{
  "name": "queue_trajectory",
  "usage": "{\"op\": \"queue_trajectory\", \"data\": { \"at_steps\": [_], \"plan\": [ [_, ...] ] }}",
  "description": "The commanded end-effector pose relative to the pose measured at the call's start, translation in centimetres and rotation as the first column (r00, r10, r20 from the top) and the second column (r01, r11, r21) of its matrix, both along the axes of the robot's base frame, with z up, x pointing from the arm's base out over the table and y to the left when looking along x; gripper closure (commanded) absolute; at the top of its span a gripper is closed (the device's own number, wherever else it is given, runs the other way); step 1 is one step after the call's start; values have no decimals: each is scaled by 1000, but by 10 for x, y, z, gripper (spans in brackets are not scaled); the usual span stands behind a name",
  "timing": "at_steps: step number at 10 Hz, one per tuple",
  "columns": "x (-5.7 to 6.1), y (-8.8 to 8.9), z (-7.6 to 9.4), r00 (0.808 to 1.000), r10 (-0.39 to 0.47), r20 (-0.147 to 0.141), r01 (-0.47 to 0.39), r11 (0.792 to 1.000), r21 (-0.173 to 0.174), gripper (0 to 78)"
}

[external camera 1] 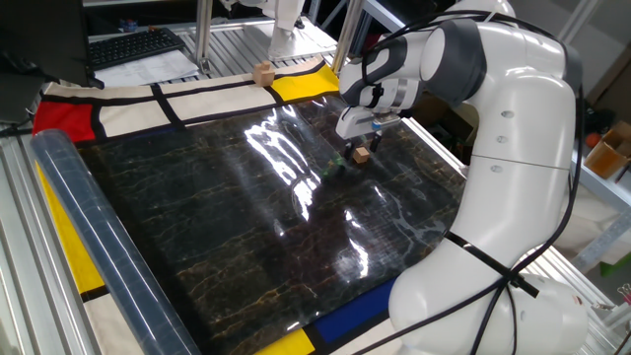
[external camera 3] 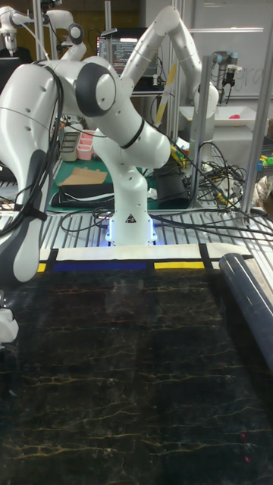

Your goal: Hold a small block with the gripper and sweep it from left to right on the table

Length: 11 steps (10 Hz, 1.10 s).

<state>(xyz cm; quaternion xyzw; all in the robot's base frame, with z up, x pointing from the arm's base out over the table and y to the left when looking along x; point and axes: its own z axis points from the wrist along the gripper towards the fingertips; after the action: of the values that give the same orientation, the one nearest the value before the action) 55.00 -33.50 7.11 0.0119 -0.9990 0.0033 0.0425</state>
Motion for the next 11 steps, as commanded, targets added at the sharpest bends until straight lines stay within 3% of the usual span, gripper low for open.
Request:
{"op": "queue_trajectory", "data": {
  "at_steps": [1, 5, 6, 11],
  "plan": [
    [1, -1, 2, 1000, 4, 3, -4, 1000, -1, 0],
    [1, -1, 2, 1000, 12, 4, -12, 1000, -2, 0],
    [1, -1, 2, 1000, 12, 4, -12, 1000, -2, 764],
    [1, -1, 2, 1000, 12, 4, -12, 1000, -2, 764]
  ]
}}
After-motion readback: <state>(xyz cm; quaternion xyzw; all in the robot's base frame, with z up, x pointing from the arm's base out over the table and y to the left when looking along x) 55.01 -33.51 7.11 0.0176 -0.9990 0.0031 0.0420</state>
